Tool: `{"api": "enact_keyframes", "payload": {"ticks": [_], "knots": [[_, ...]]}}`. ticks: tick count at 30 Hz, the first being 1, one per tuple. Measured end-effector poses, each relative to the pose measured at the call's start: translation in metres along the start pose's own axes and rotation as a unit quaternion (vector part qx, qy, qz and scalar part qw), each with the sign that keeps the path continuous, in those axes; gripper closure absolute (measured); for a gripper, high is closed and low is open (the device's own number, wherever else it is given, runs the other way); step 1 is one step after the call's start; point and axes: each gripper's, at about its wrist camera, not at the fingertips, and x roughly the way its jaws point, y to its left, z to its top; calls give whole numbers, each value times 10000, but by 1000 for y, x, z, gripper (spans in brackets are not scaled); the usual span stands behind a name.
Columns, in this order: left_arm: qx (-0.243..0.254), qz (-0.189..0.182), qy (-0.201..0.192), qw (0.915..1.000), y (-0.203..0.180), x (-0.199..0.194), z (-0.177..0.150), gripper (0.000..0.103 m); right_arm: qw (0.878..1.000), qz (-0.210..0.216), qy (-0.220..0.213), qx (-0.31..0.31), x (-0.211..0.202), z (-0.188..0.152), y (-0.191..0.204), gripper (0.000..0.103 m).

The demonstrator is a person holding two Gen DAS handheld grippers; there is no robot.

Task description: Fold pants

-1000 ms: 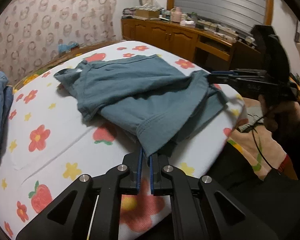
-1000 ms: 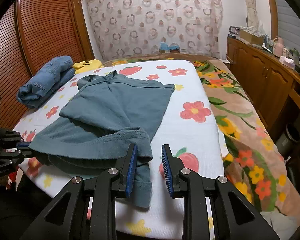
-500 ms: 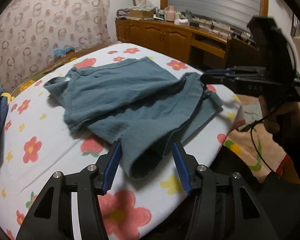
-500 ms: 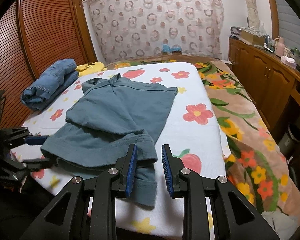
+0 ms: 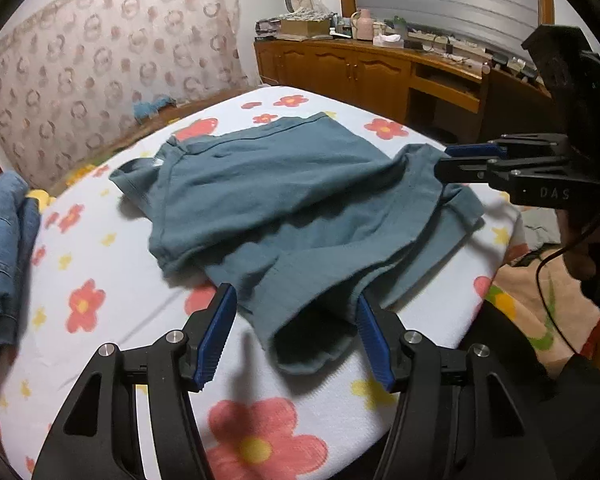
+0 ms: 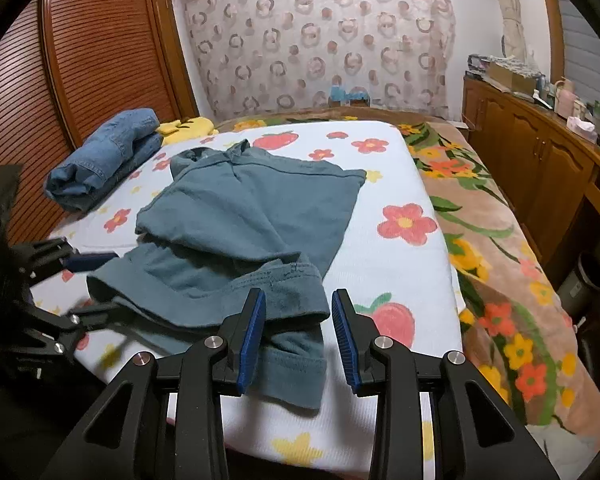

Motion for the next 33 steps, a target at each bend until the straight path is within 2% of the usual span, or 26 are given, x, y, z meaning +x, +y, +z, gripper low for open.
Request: {"api": "enact_keyframes", "payload": {"ticks": [8, 10, 13, 15, 19, 26, 30, 33], "knots": [[-39, 322, 66, 9995, 6, -1, -6, 42, 9998, 155, -113, 81, -4, 2, -4, 67], [-92, 351, 77, 9993, 9, -3, -9, 42, 9997, 202, -138, 50, -4, 1, -2, 84], [-168, 369, 48, 9992, 12, -7, -12, 42, 9993, 324, -163, 28, -7, 1, 1, 95], [-192, 381, 34, 9991, 14, -9, -13, 42, 9989, 417, -216, 23, -11, 1, 4, 98], [-274, 386, -11, 9989, 18, -14, -16, 42, 9989, 394, -247, -39, -21, -3, 7, 99], [-368, 348, 1, 9987, 23, -16, -20, 42, 9995, 293, -14, -101, -33, -16, 9, 100], [-393, 254, -74, 9989, 24, -20, -21, 42, 9993, 294, 208, -111, -27, -25, 12, 100], [-414, 177, -203, 9988, 25, -30, -22, 42, 9994, 277, 219, -44, -24, -21, 10, 100]]}}
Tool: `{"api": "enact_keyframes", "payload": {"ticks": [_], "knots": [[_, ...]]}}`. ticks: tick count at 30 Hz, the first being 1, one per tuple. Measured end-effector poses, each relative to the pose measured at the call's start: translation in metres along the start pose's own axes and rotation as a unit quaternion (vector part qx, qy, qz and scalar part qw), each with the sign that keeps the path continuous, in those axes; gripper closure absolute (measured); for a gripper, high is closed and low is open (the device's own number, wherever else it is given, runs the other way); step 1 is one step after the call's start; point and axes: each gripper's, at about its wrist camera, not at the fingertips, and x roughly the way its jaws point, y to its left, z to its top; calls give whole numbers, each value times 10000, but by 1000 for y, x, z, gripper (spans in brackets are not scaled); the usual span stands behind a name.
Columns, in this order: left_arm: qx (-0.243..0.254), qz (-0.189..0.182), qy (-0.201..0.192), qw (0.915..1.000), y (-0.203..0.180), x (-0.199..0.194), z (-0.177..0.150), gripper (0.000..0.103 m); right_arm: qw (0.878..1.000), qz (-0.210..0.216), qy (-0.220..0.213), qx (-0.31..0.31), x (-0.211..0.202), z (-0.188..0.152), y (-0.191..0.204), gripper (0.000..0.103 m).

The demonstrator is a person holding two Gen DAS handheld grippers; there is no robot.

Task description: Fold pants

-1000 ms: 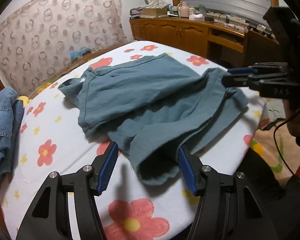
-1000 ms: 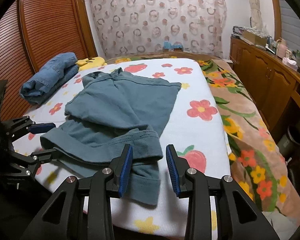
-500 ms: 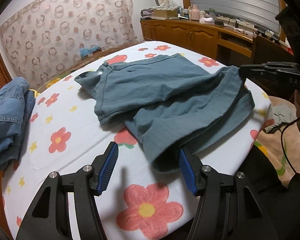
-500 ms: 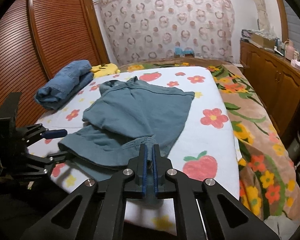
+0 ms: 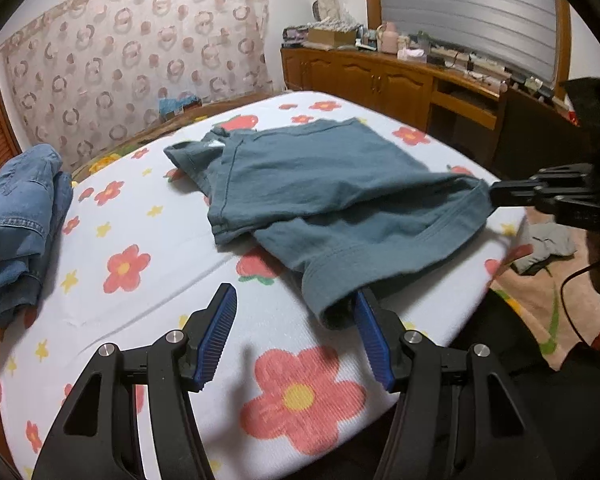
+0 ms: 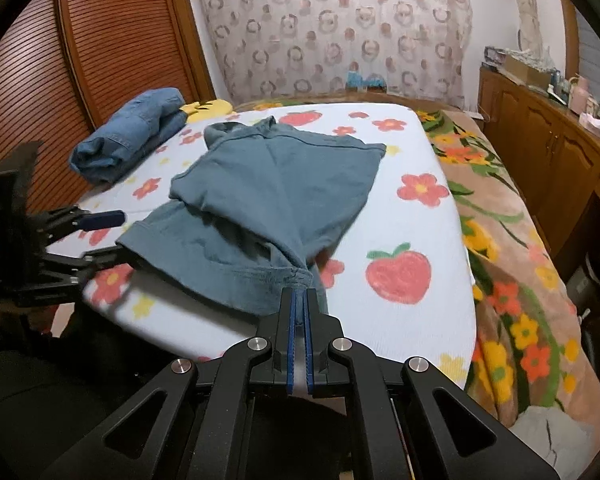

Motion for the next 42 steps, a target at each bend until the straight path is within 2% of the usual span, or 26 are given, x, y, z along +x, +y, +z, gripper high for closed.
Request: {"api": "enact_keyframes", "payload": {"ticks": [5, 13, 14, 16, 21, 33, 42], "knots": [[-132, -67, -139, 9998, 9, -13, 1, 42, 9999, 15, -112, -13, -4, 6, 4, 100], [-426, -49, -144, 9990, 27, -10, 0, 34, 9995, -111, -266, -128, -14, 6, 10, 96], [-468, -47, -150, 9988, 29, -9, 0, 22, 9994, -141, -291, -122, -15, 7, 10, 95], [-563, -85, -174, 9982, 35, -8, -1, 21, 9991, -252, -339, -62, -17, 8, 9, 83], [-735, 72, -199, 9971, 49, -3, 2, 21, 9987, -287, -406, -108, -11, 12, 13, 76], [-1050, 461, -331, 9928, 89, 1, 9, 21, 9955, 441, -565, -615, 39, 50, 53, 66], [-1159, 642, -316, 9907, 106, 1, 5, 21, 9894, 799, -143, -1206, 96, 72, 85, 66]]}}
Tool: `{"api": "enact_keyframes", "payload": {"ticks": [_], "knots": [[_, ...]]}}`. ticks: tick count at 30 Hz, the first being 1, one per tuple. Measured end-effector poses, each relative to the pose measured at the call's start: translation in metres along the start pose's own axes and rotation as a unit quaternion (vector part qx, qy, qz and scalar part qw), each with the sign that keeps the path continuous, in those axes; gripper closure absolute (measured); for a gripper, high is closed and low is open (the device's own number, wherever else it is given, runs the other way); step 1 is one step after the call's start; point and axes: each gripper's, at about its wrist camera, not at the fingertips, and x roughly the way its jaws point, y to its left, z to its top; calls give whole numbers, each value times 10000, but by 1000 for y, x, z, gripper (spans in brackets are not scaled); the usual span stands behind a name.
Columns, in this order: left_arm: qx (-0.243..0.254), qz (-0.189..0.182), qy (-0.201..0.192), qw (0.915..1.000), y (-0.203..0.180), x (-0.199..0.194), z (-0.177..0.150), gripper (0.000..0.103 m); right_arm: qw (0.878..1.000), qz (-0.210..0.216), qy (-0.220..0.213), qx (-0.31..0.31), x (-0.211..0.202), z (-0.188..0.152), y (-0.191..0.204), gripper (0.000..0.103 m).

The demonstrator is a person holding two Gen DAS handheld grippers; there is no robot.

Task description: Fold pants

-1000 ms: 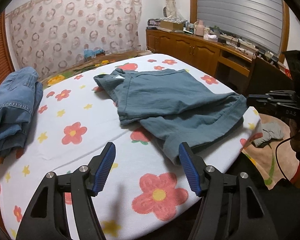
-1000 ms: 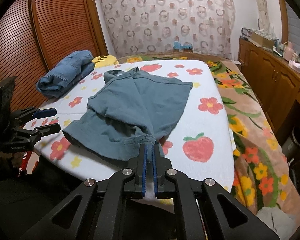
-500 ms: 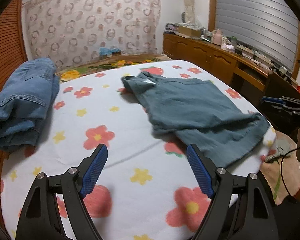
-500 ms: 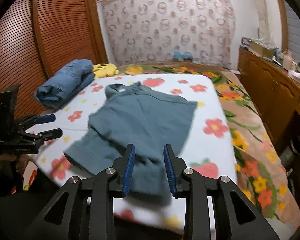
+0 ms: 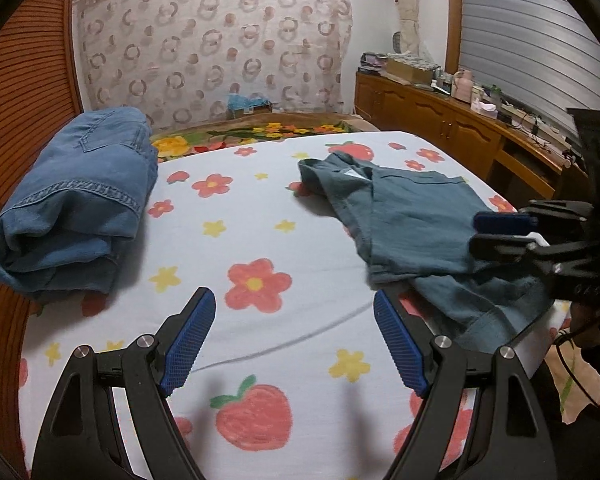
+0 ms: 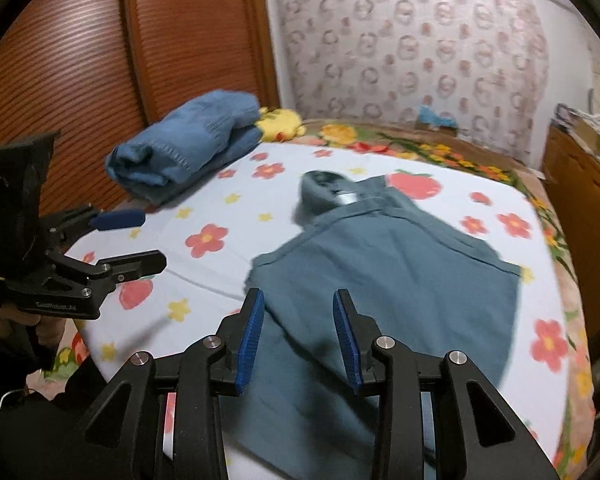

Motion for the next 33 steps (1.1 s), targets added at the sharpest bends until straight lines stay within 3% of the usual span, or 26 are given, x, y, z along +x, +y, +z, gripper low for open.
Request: {"api": "enact_keyframes", "payload": {"ticks": [6, 15, 17, 19, 21, 28, 33], "knots": [[-60, 25, 3, 10000, 10, 3, 1, 21, 9988, 166, 339, -307, 29, 13, 7, 66], [-131, 25, 77, 9999, 23, 13, 1, 21, 9959, 84, 691, -570, 60, 28, 8, 66], [-137, 22, 93, 9999, 25, 15, 0, 21, 9953, 33, 713, -657, 64, 29, 15, 70], [-138, 26, 102, 9998, 27, 16, 0, 21, 9952, 6, 641, -740, 69, 30, 20, 92], [-156, 30, 112, 9998, 28, 17, 0, 21, 9959, 94, 560, -702, 69, 29, 19, 98], [-120, 15, 96, 9999, 29, 17, 1, 21, 9984, 109, 191, -530, 45, 32, 6, 100], [-30, -48, 76, 10000, 21, 19, 7, 21, 9987, -221, -130, -431, 18, 41, -14, 100]]}}
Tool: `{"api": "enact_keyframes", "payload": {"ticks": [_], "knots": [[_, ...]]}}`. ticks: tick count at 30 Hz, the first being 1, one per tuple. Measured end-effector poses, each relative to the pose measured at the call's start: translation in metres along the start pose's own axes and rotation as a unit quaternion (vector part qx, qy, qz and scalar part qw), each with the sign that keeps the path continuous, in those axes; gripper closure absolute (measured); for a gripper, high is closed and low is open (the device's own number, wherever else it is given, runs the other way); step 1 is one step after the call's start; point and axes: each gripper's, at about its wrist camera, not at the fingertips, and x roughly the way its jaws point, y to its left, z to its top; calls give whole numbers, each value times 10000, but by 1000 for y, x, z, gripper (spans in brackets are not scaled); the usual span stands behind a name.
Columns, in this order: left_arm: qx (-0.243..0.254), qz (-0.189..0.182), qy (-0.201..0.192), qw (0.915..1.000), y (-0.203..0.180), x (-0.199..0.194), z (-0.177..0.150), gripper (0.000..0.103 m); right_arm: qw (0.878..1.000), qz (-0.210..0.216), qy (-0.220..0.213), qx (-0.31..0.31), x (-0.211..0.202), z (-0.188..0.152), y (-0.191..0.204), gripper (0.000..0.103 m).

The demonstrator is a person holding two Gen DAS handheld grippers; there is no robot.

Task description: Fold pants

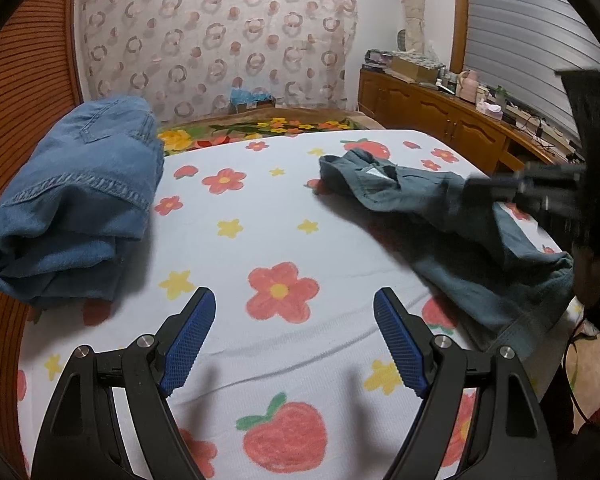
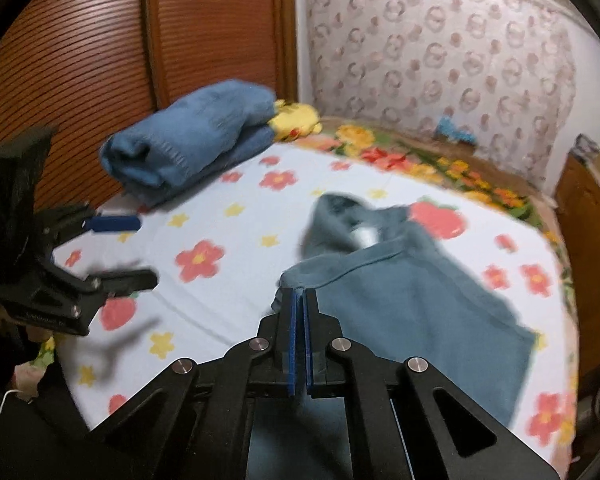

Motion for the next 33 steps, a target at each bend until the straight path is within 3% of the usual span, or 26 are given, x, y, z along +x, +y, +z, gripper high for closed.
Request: {"api": "enact_keyframes", "payload": {"ticks": [7, 16, 21, 24, 28, 33], "knots": [[154, -111, 0, 9998, -15, 8, 11, 21, 9966, -776, -94, 270, -21, 7, -56, 100], [307, -193, 71, 9993, -30, 22, 24, 21, 9858, -1506, 196, 714, -5, -4, -110, 100], [344, -211, 133, 9991, -36, 31, 28, 21, 9838, -1483, 398, 921, 14, -2, -116, 100], [379, -224, 179, 9989, -39, 34, 28, 21, 9824, -1571, 424, 914, 15, 3, -117, 87], [430, -246, 211, 9986, -43, 35, 27, 21, 9853, -1371, 378, 941, 12, 5, -121, 68], [423, -258, 243, 9985, -44, 37, 28, 21, 9877, -1198, 642, 775, 25, -3, -136, 67]]}}
